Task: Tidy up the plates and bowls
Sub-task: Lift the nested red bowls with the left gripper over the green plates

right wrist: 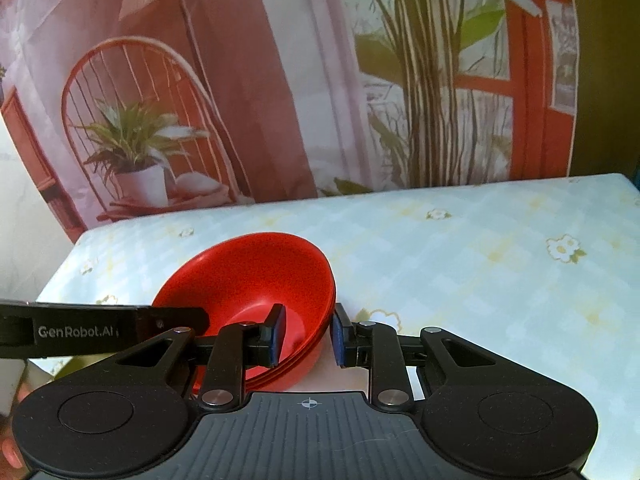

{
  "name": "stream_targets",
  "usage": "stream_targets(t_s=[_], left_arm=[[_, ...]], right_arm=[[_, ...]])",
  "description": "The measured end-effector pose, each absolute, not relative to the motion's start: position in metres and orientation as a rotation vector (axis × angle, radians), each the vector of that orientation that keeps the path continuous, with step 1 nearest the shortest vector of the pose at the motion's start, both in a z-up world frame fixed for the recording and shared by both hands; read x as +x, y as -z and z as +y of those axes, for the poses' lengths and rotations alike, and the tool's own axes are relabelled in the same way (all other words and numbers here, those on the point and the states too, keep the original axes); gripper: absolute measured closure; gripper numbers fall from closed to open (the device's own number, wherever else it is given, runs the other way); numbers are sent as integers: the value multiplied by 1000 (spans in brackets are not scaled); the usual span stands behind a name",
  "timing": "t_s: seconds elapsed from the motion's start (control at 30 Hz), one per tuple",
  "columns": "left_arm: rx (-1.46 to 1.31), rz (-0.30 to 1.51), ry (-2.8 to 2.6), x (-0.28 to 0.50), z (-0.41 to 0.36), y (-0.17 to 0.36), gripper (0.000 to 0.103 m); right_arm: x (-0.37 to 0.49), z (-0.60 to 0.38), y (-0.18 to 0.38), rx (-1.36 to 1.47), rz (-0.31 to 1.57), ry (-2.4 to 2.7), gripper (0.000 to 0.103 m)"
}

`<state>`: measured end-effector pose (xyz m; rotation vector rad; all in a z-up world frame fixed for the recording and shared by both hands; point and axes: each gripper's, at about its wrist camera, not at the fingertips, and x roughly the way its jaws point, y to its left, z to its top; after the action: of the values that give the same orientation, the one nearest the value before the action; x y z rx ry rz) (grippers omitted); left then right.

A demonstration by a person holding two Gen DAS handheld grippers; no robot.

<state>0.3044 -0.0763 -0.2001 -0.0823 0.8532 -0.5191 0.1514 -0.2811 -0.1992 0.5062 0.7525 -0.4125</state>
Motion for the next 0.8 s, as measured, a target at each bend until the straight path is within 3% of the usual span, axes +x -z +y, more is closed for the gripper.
stream_targets(t_s=[0.8], left_arm=[[-46, 784, 547, 255, -73, 175, 81]], right_arm=[[111, -269, 161, 479, 659, 429, 80]])
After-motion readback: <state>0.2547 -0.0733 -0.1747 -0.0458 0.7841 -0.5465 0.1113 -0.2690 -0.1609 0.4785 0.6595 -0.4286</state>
